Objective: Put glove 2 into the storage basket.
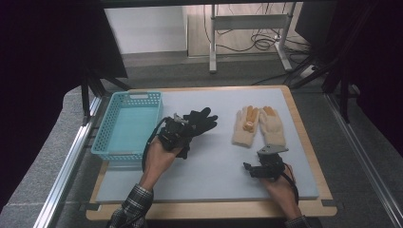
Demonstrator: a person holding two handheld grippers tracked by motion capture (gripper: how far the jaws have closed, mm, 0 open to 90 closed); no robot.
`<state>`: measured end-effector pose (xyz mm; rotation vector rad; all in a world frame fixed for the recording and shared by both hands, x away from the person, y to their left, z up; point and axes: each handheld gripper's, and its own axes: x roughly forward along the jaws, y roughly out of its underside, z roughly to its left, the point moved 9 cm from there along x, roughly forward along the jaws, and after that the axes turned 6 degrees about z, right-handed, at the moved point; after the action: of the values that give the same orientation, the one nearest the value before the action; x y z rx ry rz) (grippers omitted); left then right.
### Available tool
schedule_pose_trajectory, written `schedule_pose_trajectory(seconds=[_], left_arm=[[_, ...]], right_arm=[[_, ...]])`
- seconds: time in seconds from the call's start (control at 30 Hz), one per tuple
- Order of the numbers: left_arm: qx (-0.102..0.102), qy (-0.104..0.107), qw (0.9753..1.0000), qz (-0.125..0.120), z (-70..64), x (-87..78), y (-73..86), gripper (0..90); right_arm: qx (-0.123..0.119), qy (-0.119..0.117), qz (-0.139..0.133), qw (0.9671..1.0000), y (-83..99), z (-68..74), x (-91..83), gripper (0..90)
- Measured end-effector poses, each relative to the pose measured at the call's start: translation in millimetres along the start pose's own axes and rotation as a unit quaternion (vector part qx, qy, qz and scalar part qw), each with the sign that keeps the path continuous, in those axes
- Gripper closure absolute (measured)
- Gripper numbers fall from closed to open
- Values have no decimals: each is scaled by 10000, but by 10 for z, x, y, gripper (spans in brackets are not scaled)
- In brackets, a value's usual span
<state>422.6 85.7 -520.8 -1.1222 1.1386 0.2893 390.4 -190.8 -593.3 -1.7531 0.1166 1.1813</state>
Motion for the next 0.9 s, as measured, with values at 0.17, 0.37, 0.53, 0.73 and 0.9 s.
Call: schedule_pose_trajectory(seconds=[0.17, 0.37, 0.53, 0.73, 0.9], left_arm=[[-145, -145, 9998, -12, 217, -114, -45, 642], [-462, -342, 9983, -60, 533, -230, -38, 638], [-731, -552, 9958, -82, 813, -330, 11, 635], [-987, -796, 9919, -64, 1119, -435, 110, 632], [-1246, -950, 9876, 46, 1382, -463, 236, 629]], right_arm=[[1, -1, 1, 10000, 0, 0, 0, 245], [-3, -2, 0, 10000, 0, 0, 0, 244], [-4, -1, -1, 10000, 0, 0, 0, 244], [-4, -1, -2, 10000, 0, 0, 0, 244], [-2, -3, -2, 10000, -1, 0, 0, 244]])
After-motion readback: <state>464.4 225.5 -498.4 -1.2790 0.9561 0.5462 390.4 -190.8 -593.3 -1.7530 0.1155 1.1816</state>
